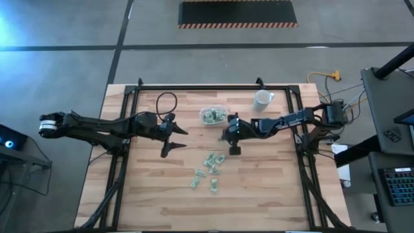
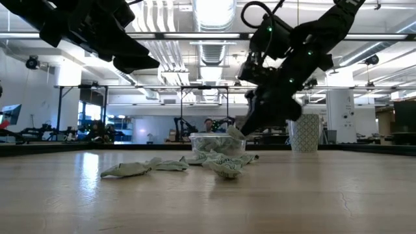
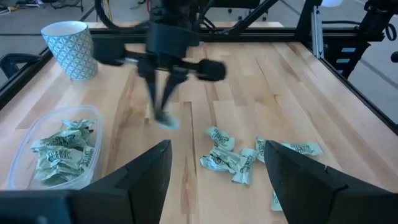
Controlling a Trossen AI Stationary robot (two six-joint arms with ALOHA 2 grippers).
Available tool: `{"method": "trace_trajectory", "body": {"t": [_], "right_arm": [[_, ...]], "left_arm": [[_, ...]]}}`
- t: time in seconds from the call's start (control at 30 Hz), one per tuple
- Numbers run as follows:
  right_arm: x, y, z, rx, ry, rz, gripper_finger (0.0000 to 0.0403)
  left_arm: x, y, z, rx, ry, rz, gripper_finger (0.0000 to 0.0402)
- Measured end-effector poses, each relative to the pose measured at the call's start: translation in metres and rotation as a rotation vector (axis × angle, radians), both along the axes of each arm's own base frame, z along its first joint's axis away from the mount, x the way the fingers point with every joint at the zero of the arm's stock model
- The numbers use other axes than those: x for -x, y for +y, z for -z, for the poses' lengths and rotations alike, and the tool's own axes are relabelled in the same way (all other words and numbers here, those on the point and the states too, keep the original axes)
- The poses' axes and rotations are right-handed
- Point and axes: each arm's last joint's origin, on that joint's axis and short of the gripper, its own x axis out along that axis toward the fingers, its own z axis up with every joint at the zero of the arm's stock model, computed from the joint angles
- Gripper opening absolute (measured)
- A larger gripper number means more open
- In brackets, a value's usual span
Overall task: Pick and place Stevia / Truvia into bins
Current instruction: Put the stevia packet into the transparent container
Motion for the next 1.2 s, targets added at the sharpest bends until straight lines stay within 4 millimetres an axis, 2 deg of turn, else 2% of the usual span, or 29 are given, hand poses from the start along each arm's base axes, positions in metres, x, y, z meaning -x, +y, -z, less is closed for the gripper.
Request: {"method": "trace_trajectory", "body": {"t": [0.2, 0.3, 0.4, 0.57, 0.83, 1.2], "right_arm": [[-0.006, -0.020, -0.014, 0.295, -0.112, 0.248, 0.0008], [-0.005, -0.037, -0.018, 0.340, -0.143, 0.339, 0.0008], [0.000, -0.055, -0.018, 0.319, -0.151, 0.407, 0.0008], [0.005, -0.077, -0.018, 0.182, -0.190, 0.397, 0.0009], [-0.001, -0.082, -0.024, 0.126, -0.232, 0.334, 0.0009], [-0.011, -0.092, 0.007, 0.086, -0.134, 0.366, 0.0009]], "left_arm": [[0.000, 0.000, -0.001, -0.001, -0.009, 0.000, 0.0240], [0.000, 0.000, -0.001, 0.005, -0.008, -0.002, 0.0240], [0.000, 0.000, -0.001, 0.016, -0.007, -0.006, 0.0240], [0.000, 0.000, -0.001, 0.016, -0.007, -0.006, 0.0240], [0.000, 0.000, -0.001, 0.016, -0.008, -0.006, 0.0240], [0.000, 0.000, -0.001, 0.020, -0.015, -0.007, 0.0240]]}}
